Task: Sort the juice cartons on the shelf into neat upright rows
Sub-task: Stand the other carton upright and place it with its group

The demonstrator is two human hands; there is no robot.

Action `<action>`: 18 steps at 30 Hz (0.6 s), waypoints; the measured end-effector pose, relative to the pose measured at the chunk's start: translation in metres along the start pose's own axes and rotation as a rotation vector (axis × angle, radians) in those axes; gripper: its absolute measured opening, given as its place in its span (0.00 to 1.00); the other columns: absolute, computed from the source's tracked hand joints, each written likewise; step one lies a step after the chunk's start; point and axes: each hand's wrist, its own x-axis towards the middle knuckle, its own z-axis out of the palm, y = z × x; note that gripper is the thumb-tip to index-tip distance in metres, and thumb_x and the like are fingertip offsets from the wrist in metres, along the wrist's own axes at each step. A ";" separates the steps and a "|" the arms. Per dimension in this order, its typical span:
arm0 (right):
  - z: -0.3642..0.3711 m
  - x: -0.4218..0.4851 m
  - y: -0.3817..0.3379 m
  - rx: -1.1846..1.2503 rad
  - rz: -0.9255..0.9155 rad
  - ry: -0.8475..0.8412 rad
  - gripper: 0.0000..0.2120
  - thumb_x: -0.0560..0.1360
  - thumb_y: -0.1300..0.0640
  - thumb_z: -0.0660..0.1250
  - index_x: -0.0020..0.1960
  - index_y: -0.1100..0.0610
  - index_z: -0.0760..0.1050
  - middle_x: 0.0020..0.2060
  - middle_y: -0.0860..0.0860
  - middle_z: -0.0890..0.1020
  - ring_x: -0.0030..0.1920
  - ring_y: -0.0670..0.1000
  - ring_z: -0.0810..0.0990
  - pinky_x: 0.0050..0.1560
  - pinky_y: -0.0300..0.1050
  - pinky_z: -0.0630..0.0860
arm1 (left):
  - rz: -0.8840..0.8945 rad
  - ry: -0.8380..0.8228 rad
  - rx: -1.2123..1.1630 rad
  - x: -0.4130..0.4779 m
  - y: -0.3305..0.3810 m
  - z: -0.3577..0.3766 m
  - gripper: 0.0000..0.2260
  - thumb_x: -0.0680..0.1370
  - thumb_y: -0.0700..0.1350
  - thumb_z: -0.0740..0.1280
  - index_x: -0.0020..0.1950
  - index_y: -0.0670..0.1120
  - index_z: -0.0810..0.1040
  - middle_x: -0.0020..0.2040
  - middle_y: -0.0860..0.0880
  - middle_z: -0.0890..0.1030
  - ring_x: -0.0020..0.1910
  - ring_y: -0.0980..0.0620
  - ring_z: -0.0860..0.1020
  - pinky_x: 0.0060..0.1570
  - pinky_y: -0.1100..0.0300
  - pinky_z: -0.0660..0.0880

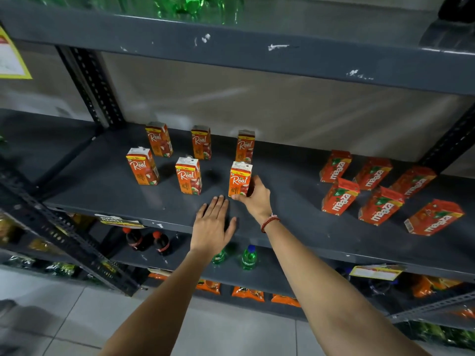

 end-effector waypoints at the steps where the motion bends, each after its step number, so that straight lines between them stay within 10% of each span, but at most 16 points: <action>1: 0.001 0.001 0.002 -0.012 -0.007 -0.007 0.27 0.63 0.57 0.78 0.57 0.58 0.71 0.54 0.56 0.82 0.56 0.54 0.80 0.53 0.40 0.72 | -0.001 0.000 -0.004 0.000 0.000 0.000 0.28 0.78 0.56 0.48 0.69 0.38 0.69 0.69 0.41 0.72 0.69 0.44 0.68 0.68 0.47 0.62; 18: 0.000 -0.001 0.014 -0.084 -0.069 -0.072 0.24 0.64 0.56 0.77 0.57 0.57 0.72 0.54 0.55 0.82 0.56 0.54 0.80 0.58 0.49 0.76 | 0.007 0.021 -0.037 -0.001 0.000 -0.002 0.26 0.78 0.55 0.51 0.67 0.39 0.71 0.66 0.40 0.74 0.67 0.44 0.70 0.66 0.46 0.65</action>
